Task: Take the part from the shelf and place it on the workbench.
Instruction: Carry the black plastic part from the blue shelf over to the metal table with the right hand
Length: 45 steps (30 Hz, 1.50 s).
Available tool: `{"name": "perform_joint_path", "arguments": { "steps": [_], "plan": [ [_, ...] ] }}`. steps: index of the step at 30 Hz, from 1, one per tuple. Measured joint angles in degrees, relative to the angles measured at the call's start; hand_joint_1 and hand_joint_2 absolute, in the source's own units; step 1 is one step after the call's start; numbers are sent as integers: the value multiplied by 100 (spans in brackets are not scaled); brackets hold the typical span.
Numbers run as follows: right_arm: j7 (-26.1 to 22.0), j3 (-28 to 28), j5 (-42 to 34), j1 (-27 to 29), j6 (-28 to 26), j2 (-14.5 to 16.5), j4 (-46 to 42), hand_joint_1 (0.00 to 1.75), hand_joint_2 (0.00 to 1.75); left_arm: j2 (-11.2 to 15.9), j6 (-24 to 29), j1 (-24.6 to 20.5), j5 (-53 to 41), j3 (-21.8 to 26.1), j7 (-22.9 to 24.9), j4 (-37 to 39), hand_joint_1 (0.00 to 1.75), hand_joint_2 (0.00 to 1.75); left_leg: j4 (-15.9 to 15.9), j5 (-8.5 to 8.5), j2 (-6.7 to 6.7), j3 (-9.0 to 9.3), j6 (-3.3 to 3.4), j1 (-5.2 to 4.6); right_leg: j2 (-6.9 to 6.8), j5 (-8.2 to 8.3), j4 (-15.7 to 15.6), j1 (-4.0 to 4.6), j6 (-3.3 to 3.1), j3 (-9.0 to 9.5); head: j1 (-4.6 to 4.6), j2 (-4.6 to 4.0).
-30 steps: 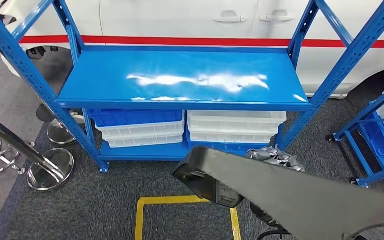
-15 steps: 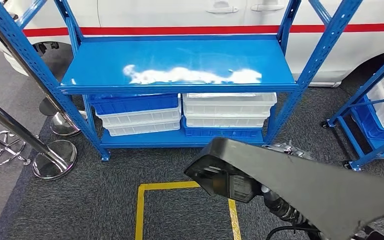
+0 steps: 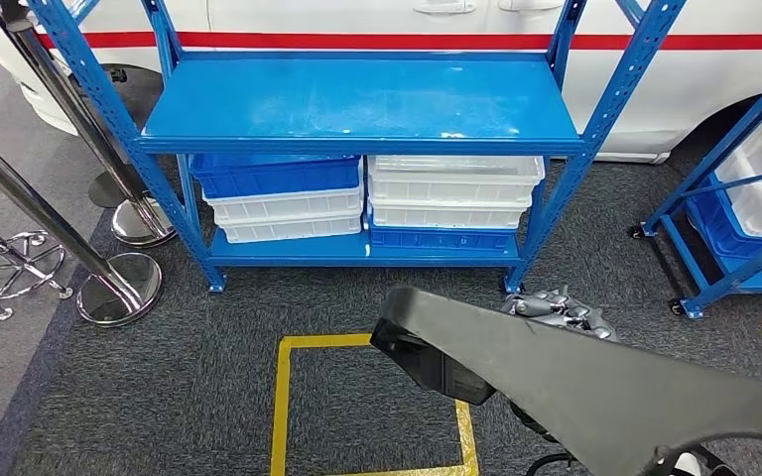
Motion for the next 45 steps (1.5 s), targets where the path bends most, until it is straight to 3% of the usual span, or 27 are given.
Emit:
{"name": "perform_joint_path", "arguments": {
  "steps": [3, 4, 5, 6, 8, 9, 11, 12, 14, 15, 18, 19, 20, 22, 24, 26, 28, 30, 32, 34, 36, 38, 39, 40, 42, 44, 45],
  "plan": [
    [-2, -20, -1, 23, -2, 7, 5, 173, 175, -4, -3, 2, 0, 0, 1, 0, 0, 0, 39, 206, 34, -264, 77, 6, 22, -856, 983, -42, 82, -290, 0, 0],
    [-2, -25, -1, 28, -2, 7, 6, 173, 175, -5, -4, 2, 0, 0, 0, 0, 0, 0, 71, 268, 36, -371, 75, 5, 22, -986, 1345, -55, 105, -355, 0, 0],
    [-2, -27, 0, 32, -2, 7, 7, 173, 175, -7, -5, 3, 0, 0, -1, 0, 0, 0, 112, 326, 37, -484, 67, 6, 21, -958, 1580, -68, 122, -356, 0, 1],
    [-1, -27, 1, 36, -2, 7, 7, 173, 175, -8, -6, 4, -1, 0, -1, 0, 0, 0, 152, 378, 38, -599, 54, 7, 21, -808, 1629, -80, 133, -264, 0, 1],
    [-1, -29, 5, 39, -1, 8, 8, 173, 175, -10, -7, 5, -2, 0, -5, 0, 0, 0, 218, 474, 36, -782, 15, 14, 22, -489, 1143, -97, 128, 226, -1, 1],
    [-3, -31, 23, 39, -2, 9, 9, 173, 175, -10, -8, 6, -4, 0, -17, 0, 0, 0, 236, 517, 31, -838, -13, 14, 25, -466, 683, -88, 108, 573, -1, 0],
    [-18, -32, 105, 34, -8, 15, 9, 173, 175, -10, -8, 5, -21, 0, -69, 0, 0, 0, 236, 603, 23, -891, -84, 16, 30, -627, -106, -55, 40, 1097, -2, 1],
    [-36, -31, 164, 37, -19, 20, 9, 173, 175, -9, -8, 3, -37, 0, -105, 0, 0, 0, 226, 646, 22, -908, -125, 19, 31, -691, -303, -34, 5, 1194, -1, 1],
    [-84, -25, 284, 51, -63, 36, 14, 173, 175, -3, -8, 6, -73, 0, -178, 0, 0, 0, 245, 667, 16, -964, -198, 25, 20, -663, -390, -44, -90, 1166, -2, 1],
    [-112, -20, 342, 57, -95, 48, 18, 173, 175, 2, -7, 11, -92, 0, -208, 0, 0, 0, 348, 556, 8, -1019, -221, 28, 12, -616, -398, -57, -152, 1124, -2, 1],
    [-179, -11, 522, 62, -178, 69, 36, 173, 175, 32, 4, 19, -157, 0, -263, 0, 0, 0, 1268, -147, -10, -1354, -263, 38, -4, -489, -364, -55, -261, 954, -2, 1],
    [-192, -9, 574, 64, -187, 69, 42, 173, 175, 40, 13, 18, -168, 0, -275, 0, 0, 0, 1632, -296, -11, -1462, -275, 38, 9, -459, -333, -45, -261, 886, -2, 1],
    [-197, -6, 613, 62, -178, 69, 48, 173, 175, 45, 23, 18, -172, 0, -288, 0, 0, 0, 1874, -324, -13, -1508, -280, 37, 24, -434, -295, -36, -258, 816, -2, 0],
    [-187, 7, 646, 37, -109, 68, 58, 173, 175, 48, 83, 21, -170, 1, -309, 0, 0, 0, 1739, -88, -36, -1296, -262, 37, 84, -397, -221, -24, -239, 696, -2, 0],
    [-171, 30, 655, -38, -32, 69, 75, 173, 175, 56, 199, 21, -170, 4, -318, 0, 0, 0, 953, 147, -199, -756, -196, 35, 156, -365, -169, -13, -208, 618, -2, 0],
    [-151, 65, 666, -145, -4, 70, 93, 173, 175, 68, 327, 24, -170, 10, -319, 0, 0, 0, 364, 169, -353, -385, -145, 31, 239, -322, -142, -12, -152, 569, -2, 0],
    [-116, 110, 676, -222, -11, 70, 101, 173, 175, 74, 466, 17, -172, 17, -322, 0, 0, 0, 227, 144, -312, -335, -126, 26, 328, -267, -134, -18, -75, 523, -2, 0],
    [-76, 155, 653, -270, -47, 71, 101, 173, 175, 68, 629, -3, -201, 21, -333, 0, 0, 0, 169, 179, -185, -350, -75, 52, 304, -332, -28, -16, -9, 447, 1, 0],
    [-58, 199, 551, -323, -102, 94, 101, 173, 175, 54, 726, -10, -312, 17, -372, 0, 0, 0, 142, 223, -58, -384, -18, 76, 173, -661, 467, -27, 44, 220, 5, 0],
    [-58, 250, 394, -349, -145, 147, 101, 173, 175, 45, 716, -7, -458, 1, -401, 0, 0, 0, 156, 240, 60, -430, 2, 70, 104, -1027, 1216, -56, 92, -108, 8, 0],
    [-45, 300, 231, -347, -158, 200, 100, 173, 175, 40, 673, -9, -584, -30, -369, 0, 0, 0, 181, 243, 183, -458, -2, 68, 77, -1040, 1487, -81, 121, -194, 8, 0],
    [14, 331, 72, -351, -145, 251, 100, 173, 175, 37, 616, -16, -706, -90, -306, 0, 0, 0, 200, 232, 297, -451, -20, 69, -21, -678, 918, -88, 117, 132, 8, 0],
    [55, 340, 3, -362, -124, 279, 101, 173, 175, 36, 579, -21, -763, -126, -280, 0, 0, 0, 203, 225, 347, -441, -39, 63, -163, -514, 511, -68, 96, 350, 8, 0],
    [94, 351, -57, -384, -99, 313, 105, 173, 175, 36, 535, -25, -813, -163, -260, 0, 0, 0, 207, 219, 393, -437, -66, 51, -290, -407, 169, -36, 60, 513, 7, 0],
    [152, 365, -148, -435, -48, 387, 124, 173, 175, 35, 459, -27, -887, -232, -238, 0, 0, 0, 205, 222, 497, -442, -131, 26, -427, -371, -116, 27, -24, 607, 5, 0],
    [196, 375, -225, -465, -8, 456, 158, 173, 175, 33, 403, -34, -935, -293, -233, 0, 0, 0, 203, 214, 591, -448, -198, 21, -307, -334, -155, 25, -108, 570, 4, 1],
    [214, 383, -265, -479, 11, 491, 178, 173, 175, 30, 384, -41, -954, -318, -239, 0, 0, 0, 255, 153, 537, -468, -226, 27, -244, -307, -176, 11, -152, 559, 4, 1]
  ]
}}
